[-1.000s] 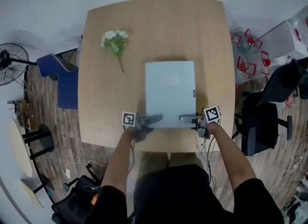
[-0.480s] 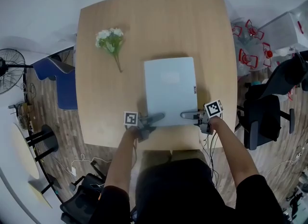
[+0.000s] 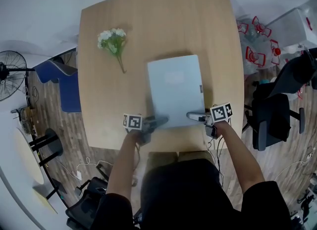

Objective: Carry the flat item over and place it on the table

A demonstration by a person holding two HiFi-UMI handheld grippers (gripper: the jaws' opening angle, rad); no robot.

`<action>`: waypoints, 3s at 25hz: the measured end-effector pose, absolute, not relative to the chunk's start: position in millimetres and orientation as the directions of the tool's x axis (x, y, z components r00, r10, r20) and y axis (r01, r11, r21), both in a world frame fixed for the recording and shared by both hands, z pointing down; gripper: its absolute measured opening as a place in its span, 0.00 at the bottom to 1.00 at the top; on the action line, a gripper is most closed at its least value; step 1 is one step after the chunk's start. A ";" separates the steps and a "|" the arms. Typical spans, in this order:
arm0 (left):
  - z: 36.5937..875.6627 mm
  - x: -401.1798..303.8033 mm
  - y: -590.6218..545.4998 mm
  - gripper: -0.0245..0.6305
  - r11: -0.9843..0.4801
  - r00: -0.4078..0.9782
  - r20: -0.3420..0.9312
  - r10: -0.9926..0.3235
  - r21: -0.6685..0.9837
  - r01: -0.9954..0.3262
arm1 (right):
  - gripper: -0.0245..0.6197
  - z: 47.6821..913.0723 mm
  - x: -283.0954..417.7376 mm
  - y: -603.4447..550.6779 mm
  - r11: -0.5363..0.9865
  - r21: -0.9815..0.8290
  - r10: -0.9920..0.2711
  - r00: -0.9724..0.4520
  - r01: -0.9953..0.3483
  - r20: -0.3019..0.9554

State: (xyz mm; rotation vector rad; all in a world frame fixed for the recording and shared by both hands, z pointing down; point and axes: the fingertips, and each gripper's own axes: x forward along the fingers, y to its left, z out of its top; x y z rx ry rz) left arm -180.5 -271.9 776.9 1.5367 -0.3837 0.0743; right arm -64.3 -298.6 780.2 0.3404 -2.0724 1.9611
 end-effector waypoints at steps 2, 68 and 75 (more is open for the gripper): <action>777.7 -177.1 -266.7 0.66 -0.002 0.928 0.332 -0.166 0.942 -0.337 | 0.69 779.6 -62.2 -295.4 0.098 -0.915 0.018 -0.919 -0.391 0.394; 430.8 -393.3 -228.2 0.04 -0.316 0.348 0.092 -0.933 0.253 -0.915 | 0.04 450.0 -151.4 -255.4 0.613 -0.158 -0.736 -0.632 -0.774 0.243; 424.3 -432.5 -235.0 0.04 -0.286 0.310 0.077 -0.948 0.227 -0.931 | 0.04 450.0 -160.5 -268.4 0.496 -0.147 -0.811 -0.517 -0.856 0.275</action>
